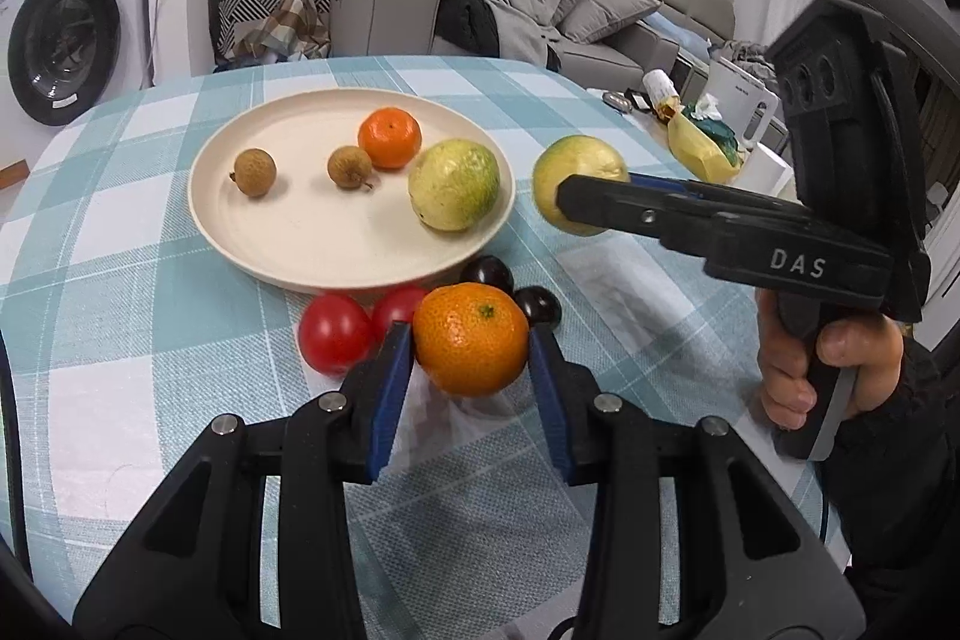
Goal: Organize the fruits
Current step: 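Carry the guava and orange onto the cream plate and open both grippers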
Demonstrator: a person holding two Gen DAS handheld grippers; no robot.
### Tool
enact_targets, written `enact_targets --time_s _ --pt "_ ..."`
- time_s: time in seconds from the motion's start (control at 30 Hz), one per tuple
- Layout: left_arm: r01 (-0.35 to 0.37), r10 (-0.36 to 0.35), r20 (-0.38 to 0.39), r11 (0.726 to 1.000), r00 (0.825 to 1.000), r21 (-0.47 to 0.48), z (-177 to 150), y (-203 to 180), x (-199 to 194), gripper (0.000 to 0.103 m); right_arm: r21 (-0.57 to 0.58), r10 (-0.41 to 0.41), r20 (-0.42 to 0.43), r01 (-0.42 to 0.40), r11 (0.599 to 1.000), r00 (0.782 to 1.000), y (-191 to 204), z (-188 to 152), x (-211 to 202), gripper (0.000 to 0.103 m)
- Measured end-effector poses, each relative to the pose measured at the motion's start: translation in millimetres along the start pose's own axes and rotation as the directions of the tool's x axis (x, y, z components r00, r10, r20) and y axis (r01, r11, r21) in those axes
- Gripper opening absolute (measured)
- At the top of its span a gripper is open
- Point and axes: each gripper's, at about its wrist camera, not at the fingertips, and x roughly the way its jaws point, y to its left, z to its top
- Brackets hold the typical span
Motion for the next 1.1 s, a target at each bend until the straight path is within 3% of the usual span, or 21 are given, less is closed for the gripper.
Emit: enact_targets --time_s 0.23,0.47,1.1 --pt "-0.061 0.063 0.073 0.998 0.995 -0.033 14.8 13.6 -12.5 0.037 0.038 -0.026 0.086 0.022 0.999 0.996 -4.1 7.7 -13.7 0.053" --pt "-0.113 0.121 0.124 0.991 0.985 -0.073 36.5 34.1 -22.3 0.037 0.051 -0.050 0.105 0.045 0.998 0.993 -6.8 23.3 -17.9 0.053" --pt "-0.170 0.179 0.105 0.982 0.978 -0.086 70.7 62.8 12.4 0.037 0.036 -0.054 0.071 0.052 0.998 0.996 -15.6 55.8 12.0 0.053"
